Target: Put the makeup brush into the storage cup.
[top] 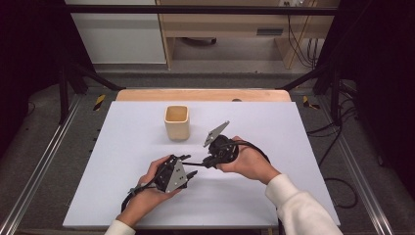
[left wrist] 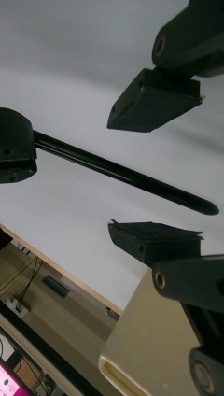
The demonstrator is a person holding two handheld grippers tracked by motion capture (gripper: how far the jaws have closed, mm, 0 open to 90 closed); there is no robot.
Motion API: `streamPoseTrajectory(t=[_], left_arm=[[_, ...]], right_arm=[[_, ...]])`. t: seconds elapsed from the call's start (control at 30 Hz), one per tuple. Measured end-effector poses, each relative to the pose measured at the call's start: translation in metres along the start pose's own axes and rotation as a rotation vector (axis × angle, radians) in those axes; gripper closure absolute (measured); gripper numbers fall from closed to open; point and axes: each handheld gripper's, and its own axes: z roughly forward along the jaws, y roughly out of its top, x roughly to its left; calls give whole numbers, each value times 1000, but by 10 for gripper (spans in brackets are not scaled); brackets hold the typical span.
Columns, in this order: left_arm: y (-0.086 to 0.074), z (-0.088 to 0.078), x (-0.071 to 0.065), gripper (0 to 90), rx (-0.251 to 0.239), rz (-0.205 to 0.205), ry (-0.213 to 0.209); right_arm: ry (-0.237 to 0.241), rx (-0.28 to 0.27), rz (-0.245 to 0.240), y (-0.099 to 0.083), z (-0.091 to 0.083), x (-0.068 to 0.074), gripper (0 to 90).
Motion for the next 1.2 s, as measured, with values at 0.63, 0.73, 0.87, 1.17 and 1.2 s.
streamPoseTrajectory(t=[0.63, 0.73, 0.87, 1.17, 1.2], left_arm=[[0, 0, -3, 625, 4, 70, -7], [0, 0, -3, 662, 4, 85, -12], [0, 0, -4, 708, 15, 74, -20], [-1, 0, -5, 797, 24, 78, -44], [-1, 0, -5, 803, 27, 82, -50]], right_arm=[[24, 16, -4, 1, 5, 2, 836], [27, 21, -3, 1, 5, 2, 836], [29, 21, -8, 2, 6, 2, 836], [36, 19, -8, 2, 7, 2, 835], [35, 18, -6, 2, 7, 2, 834]])
